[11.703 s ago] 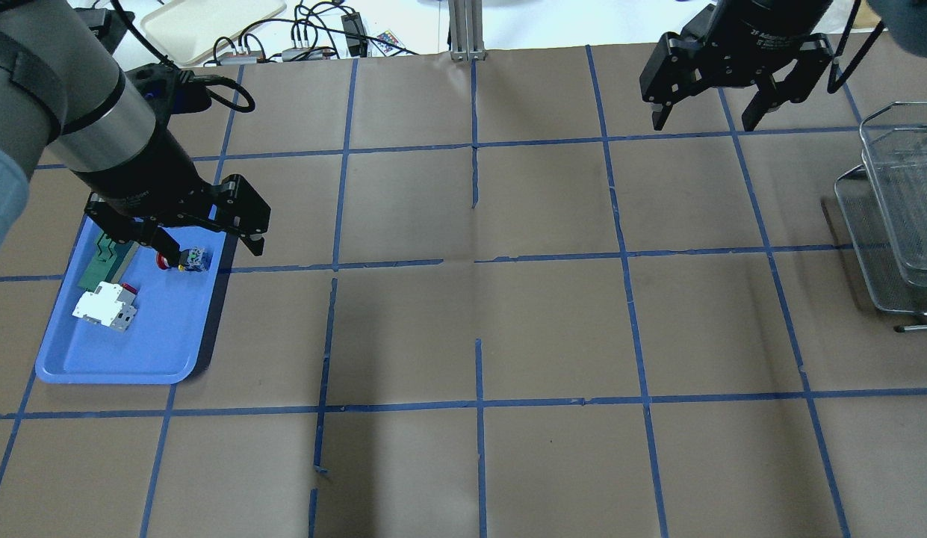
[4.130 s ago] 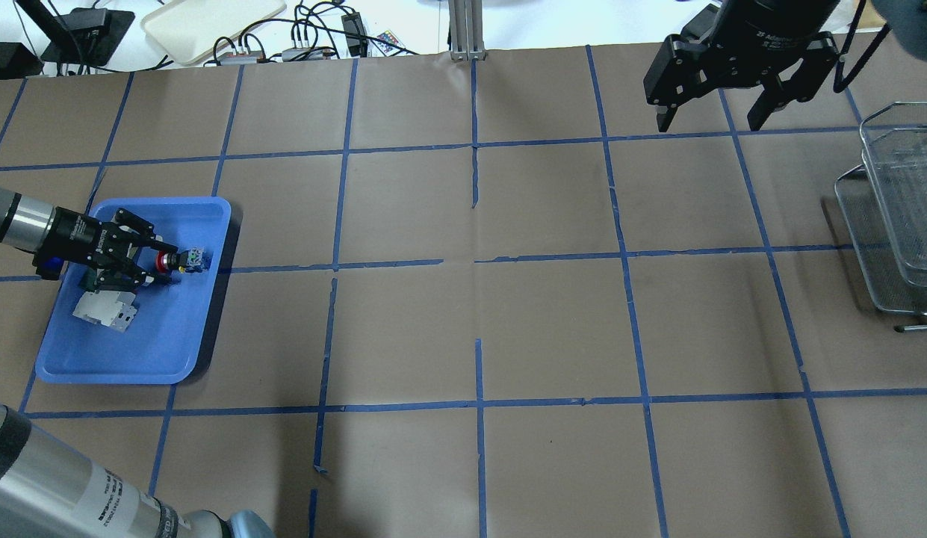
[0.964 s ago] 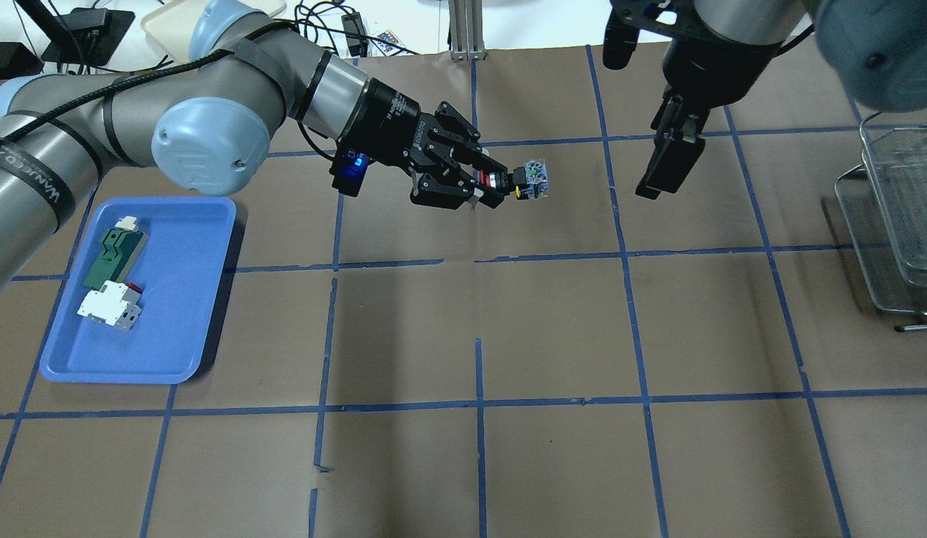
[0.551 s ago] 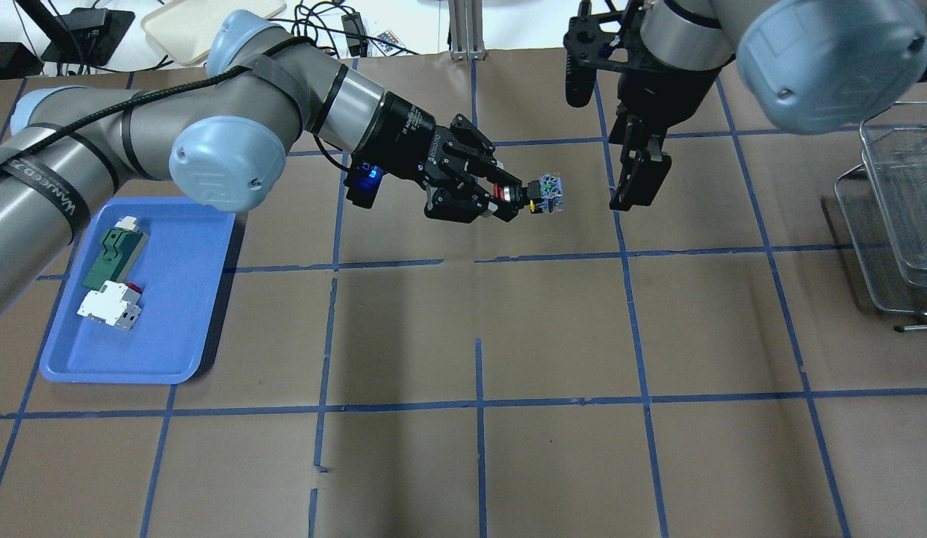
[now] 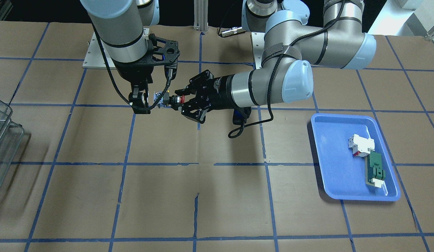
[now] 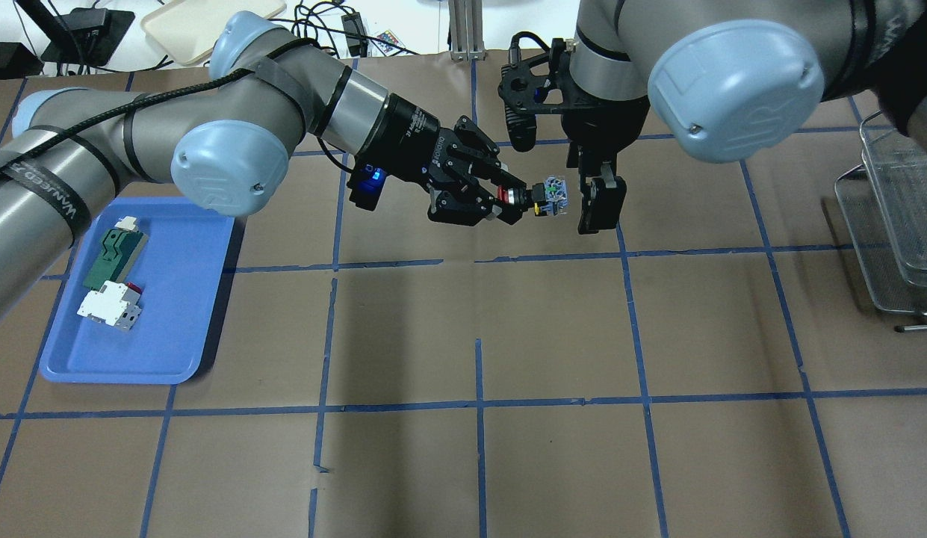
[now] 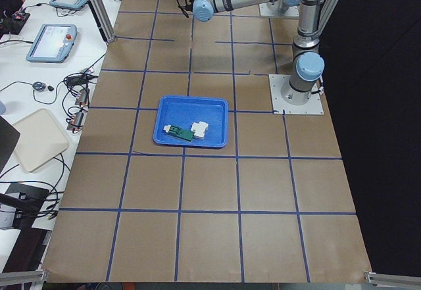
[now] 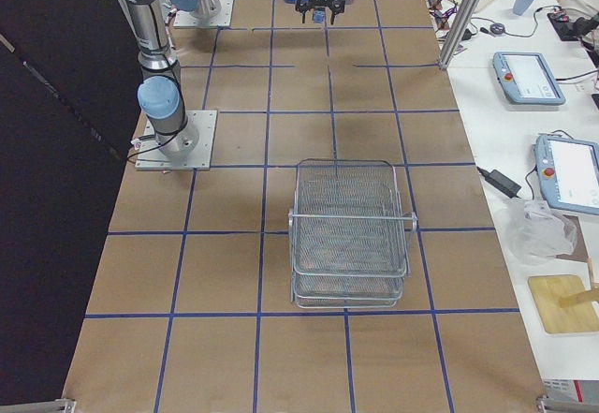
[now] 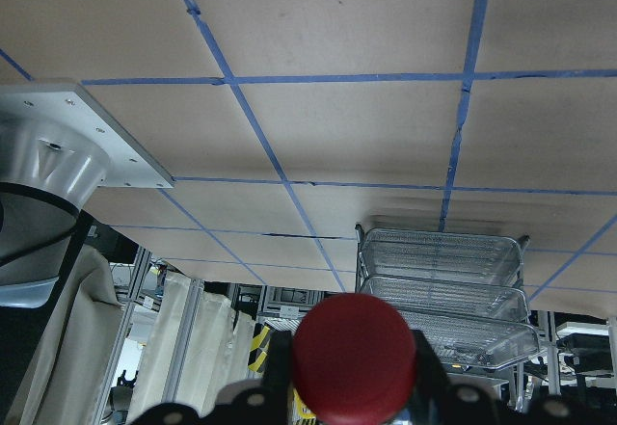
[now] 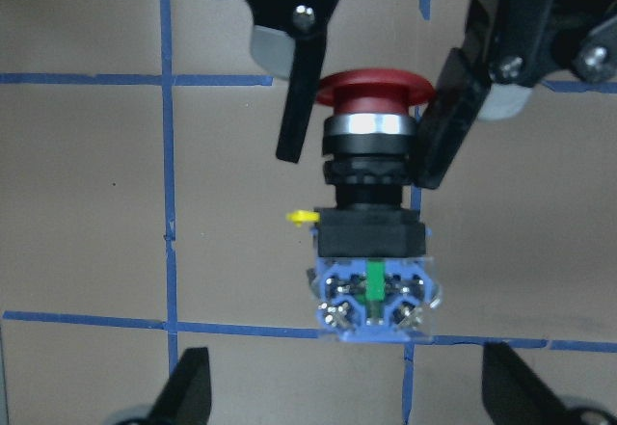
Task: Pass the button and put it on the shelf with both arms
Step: 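Lower the right gripper onto the button head held by the left gripper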
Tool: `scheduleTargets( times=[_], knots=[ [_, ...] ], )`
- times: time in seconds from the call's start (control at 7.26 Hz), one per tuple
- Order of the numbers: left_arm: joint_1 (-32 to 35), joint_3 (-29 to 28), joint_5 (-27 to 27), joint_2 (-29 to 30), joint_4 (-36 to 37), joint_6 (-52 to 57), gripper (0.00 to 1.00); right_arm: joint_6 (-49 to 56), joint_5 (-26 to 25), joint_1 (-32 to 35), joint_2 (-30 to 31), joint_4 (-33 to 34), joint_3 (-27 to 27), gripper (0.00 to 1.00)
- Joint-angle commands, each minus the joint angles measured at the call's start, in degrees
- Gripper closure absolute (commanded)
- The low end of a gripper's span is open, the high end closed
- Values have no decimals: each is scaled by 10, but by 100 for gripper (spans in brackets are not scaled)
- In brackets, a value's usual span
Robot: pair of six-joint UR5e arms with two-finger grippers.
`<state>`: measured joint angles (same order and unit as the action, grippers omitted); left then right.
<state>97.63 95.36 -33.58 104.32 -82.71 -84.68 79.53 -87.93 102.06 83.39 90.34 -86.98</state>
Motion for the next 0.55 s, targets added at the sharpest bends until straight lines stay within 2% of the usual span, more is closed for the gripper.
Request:
scheduleTargets(
  times=[0.0, 0.28, 0.41],
  knots=[
    [0, 0, 0, -2, 1, -2, 100, -16, 26, 2, 17, 1, -1, 0],
    [0, 0, 0, -4, 0, -3, 100, -58, 38, 3, 18, 29, -3, 0],
    [0, 0, 0, -5, 0, -3, 100, -114, 37, 4, 17, 29, -3, 0]
  ],
)
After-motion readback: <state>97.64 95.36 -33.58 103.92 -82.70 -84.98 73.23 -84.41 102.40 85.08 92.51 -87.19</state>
